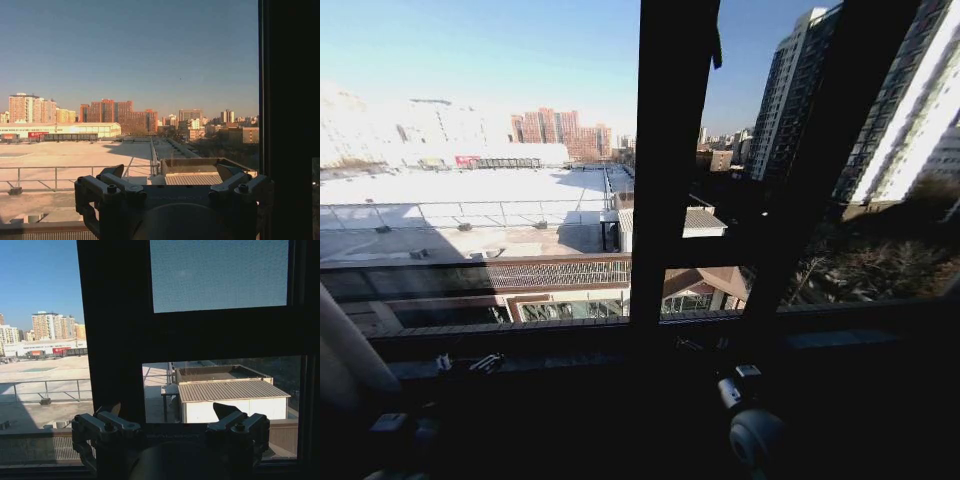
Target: Open the curtains by pulling them apart, changing their state from closed to fully open.
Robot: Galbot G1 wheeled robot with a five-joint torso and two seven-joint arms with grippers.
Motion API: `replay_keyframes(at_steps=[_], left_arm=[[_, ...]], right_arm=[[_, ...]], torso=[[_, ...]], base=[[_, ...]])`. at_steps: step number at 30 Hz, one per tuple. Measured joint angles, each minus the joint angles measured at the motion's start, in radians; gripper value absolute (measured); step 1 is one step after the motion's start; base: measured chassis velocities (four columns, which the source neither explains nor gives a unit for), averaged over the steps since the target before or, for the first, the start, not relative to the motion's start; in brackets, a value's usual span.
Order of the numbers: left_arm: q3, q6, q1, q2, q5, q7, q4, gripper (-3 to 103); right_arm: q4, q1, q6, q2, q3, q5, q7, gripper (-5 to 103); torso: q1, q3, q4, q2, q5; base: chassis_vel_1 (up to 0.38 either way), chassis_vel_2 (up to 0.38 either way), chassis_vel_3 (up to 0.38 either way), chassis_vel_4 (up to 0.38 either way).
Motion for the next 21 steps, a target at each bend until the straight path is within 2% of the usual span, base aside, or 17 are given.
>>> replay_keyframes(at_steps=[11,21], left_arm=[[0.007,-0.03,0.011,-0.009,0.006,0.024,0.015,100],[-0.005,-0.033,0.001,-0.008,0.003,0.025,0.029,100]], right_arm=[[0.024,-0.027,0.003,0.009,0.009,-0.016,0.02,100],[0.007,-0.009,0.004,0.017,-0.003,-0.015,0.03,100]], torso=[[0.0,0.0,0.0,0.0,-0.0005],[0.0,0.0,-0.0001,0.0,-0.0001]], base=[[-0.333,-0.377,0.326,0.383],[-0.308,-0.395,0.297,0.403]])
